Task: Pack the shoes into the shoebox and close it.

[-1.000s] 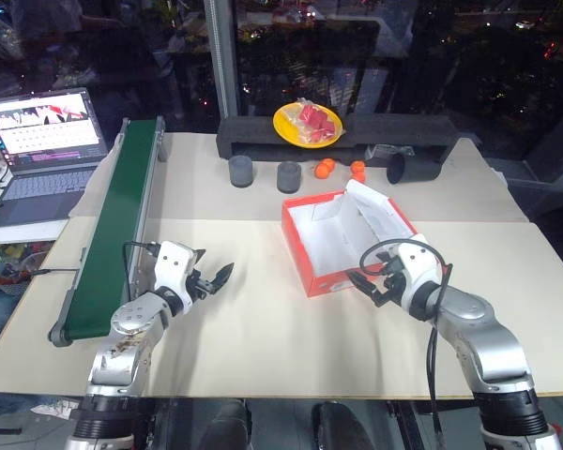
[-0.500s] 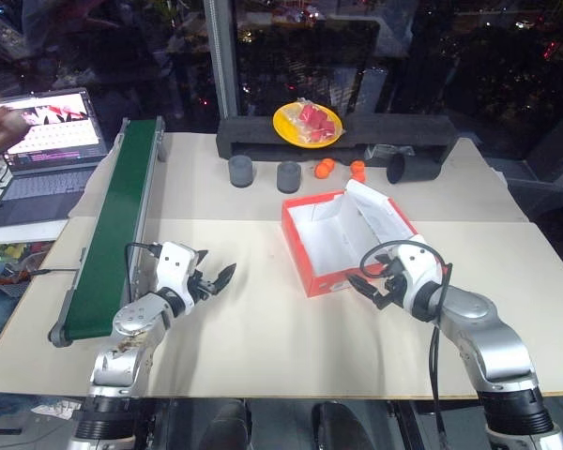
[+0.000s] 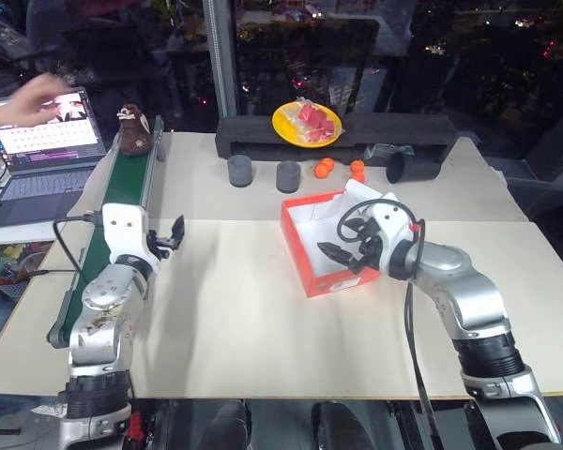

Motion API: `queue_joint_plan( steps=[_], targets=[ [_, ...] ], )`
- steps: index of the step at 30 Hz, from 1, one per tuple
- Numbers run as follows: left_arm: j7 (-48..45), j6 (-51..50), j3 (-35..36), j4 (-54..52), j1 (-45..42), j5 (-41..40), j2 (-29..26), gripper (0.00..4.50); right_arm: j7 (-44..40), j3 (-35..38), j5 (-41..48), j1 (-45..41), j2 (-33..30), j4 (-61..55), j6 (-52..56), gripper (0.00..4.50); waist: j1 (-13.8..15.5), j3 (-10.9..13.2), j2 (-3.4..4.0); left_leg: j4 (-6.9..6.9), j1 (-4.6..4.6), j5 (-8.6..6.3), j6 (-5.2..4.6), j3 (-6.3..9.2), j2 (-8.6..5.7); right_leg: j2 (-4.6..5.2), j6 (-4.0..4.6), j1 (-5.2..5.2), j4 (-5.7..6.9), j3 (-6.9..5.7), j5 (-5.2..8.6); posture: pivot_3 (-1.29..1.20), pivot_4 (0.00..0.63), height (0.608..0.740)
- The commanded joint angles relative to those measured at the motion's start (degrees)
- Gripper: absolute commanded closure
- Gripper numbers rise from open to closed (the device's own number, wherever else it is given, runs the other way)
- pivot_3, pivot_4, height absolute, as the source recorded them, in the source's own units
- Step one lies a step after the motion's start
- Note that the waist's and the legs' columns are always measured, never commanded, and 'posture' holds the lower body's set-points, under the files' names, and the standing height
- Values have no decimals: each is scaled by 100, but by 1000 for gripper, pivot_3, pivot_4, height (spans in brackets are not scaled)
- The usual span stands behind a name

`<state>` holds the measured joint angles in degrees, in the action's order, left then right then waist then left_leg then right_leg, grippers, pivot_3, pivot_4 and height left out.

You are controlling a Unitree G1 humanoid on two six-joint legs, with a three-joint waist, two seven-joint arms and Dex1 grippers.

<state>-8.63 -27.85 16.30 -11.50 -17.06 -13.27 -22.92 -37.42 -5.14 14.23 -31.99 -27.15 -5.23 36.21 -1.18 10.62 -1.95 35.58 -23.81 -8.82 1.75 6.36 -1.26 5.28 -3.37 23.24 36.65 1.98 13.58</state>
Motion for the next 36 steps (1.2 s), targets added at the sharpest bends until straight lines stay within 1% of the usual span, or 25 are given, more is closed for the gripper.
queue_joint_plan(
  steps=[1,5,10,17,20,25,29,36],
  targets=[
    [149,-154,314,-373,5,46,-188,635,-181,-99,-39,-321,122,256,-413,66,0,0,0,0,0,0,0,0,0,0,0,1,0,0,0,0,150,740],
    [188,-265,648,-407,302,-19,-279,635,-283,-184,-84,-580,286,639,-663,66,-24,1,1,-10,6,0,0,-3,0,-1,2,2,1,6,-1,0,150,740],
    [165,-165,1130,-33,661,-83,-342,635,-337,-266,-17,-844,600,817,-735,66,-40,1,1,-21,9,0,0,-3,2,-3,17,6,0,6,-9,0,150,740],
    [130,-136,1259,387,586,-88,-384,635,-398,-307,-45,-822,734,675,-679,66,2,1,1,-25,10,0,1,-3,3,-2,19,7,-1,6,-10,0,150,740],
    [78,-77,1249,620,465,-75,-451,635,-340,-283,-46,-797,745,571,-629,66,3,1,1,-27,10,0,1,-3,3,-4,29,11,1,6,-17,0,150,740],
    [-75,93,1181,1504,-122,-53,-705,635,-281,-280,-36,-735,703,347,-480,66,-2,1,1,-28,10,1,1,-4,8,-10,28,15,4,5,-16,0,150,740],
    [-194,269,971,2345,-789,36,-900,635,-170,-266,-49,-629,688,144,-363,66,9,0,1,-32,10,1,2,-5,7,-8,28,16,3,6,-16,0,150,740],
    [-159,469,815,3031,-1340,110,-1049,635,-14,-177,-40,-505,612,-78,-227,66,-28,0,1,-37,7,1,1,-6,5,-6,44,24,5,8,-27,0,150,740]
  ],
)
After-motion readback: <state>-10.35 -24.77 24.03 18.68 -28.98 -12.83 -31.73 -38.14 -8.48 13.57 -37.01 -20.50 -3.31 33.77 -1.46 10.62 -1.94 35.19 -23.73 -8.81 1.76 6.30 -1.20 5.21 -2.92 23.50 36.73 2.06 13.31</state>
